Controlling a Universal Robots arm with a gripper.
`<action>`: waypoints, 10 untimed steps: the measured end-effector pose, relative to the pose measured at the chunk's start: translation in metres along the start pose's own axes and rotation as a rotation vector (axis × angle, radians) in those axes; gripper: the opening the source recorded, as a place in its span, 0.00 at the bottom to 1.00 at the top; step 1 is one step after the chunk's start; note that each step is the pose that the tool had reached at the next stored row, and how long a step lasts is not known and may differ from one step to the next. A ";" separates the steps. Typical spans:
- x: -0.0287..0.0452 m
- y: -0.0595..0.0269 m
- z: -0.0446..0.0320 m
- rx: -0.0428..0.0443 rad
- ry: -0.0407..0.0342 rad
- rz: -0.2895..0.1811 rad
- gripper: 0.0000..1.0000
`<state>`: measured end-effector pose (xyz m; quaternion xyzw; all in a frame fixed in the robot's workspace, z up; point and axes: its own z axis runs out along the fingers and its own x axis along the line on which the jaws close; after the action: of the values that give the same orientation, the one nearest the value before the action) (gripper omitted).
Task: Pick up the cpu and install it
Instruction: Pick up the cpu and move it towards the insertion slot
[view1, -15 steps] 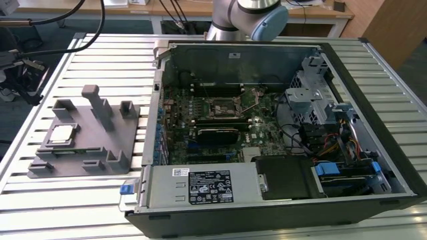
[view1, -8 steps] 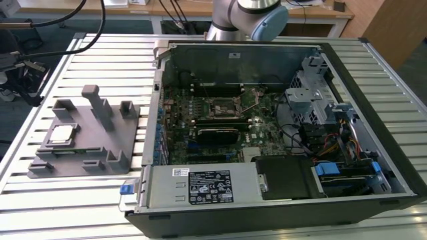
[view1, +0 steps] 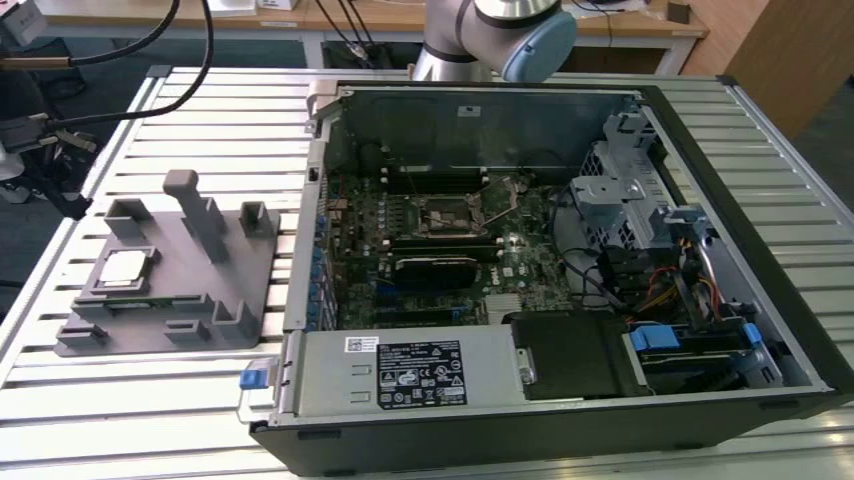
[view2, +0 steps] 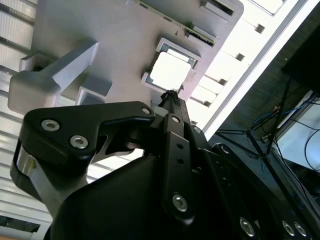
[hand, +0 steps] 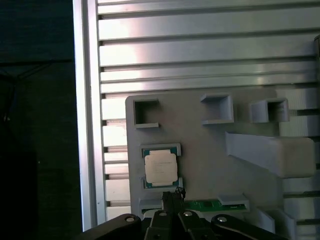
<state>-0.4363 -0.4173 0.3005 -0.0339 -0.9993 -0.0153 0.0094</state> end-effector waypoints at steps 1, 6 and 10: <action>0.0000 -0.0001 0.0014 0.0001 -0.0001 -0.003 0.11; -0.0002 -0.0003 0.0103 0.0005 0.0004 -0.019 0.17; -0.0003 -0.0005 0.0176 0.0007 0.0005 -0.025 0.35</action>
<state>-0.4363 -0.4172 0.2829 -0.0212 -0.9996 -0.0151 0.0095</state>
